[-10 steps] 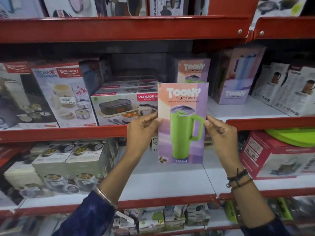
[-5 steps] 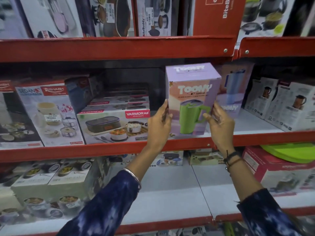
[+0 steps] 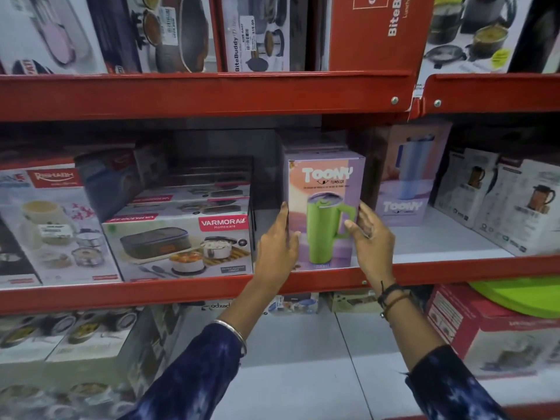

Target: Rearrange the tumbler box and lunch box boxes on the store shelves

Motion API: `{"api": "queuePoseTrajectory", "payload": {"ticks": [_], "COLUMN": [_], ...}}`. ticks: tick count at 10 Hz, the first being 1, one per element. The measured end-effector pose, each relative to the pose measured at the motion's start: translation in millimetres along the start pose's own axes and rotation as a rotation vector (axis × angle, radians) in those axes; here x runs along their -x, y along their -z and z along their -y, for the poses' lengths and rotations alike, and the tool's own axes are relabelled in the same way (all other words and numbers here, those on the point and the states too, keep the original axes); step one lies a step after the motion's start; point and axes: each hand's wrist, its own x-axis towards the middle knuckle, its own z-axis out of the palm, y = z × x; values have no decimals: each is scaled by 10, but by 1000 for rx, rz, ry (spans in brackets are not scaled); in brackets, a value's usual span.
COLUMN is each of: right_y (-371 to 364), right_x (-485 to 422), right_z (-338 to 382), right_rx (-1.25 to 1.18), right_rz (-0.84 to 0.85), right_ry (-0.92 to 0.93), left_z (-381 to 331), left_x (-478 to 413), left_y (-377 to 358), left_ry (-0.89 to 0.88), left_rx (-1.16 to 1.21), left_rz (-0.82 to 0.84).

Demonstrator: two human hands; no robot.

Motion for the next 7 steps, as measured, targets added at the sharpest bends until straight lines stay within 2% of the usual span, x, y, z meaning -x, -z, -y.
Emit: {"api": "queuePoseTrajectory", "payload": {"ticks": [3,5,6,7], "right_y": [-60,-99,-174,-288], "right_x": [-45,77,182,188], "right_z": [-52,32,266,765], "right_rx": [45,135,138,93], "right_rz": [-20,-61,-184,-153], "right_ry": [43,39,249,436], "left_z": [-10,-12,-42,-147], "left_x": [-63,-10,51,-43], "left_y": [-29,61,301,680], "left_ry": [-3,-11,-161,-368], "left_rx": [-25,83,103,112], "left_rz": [37,83,-12,-168]}}
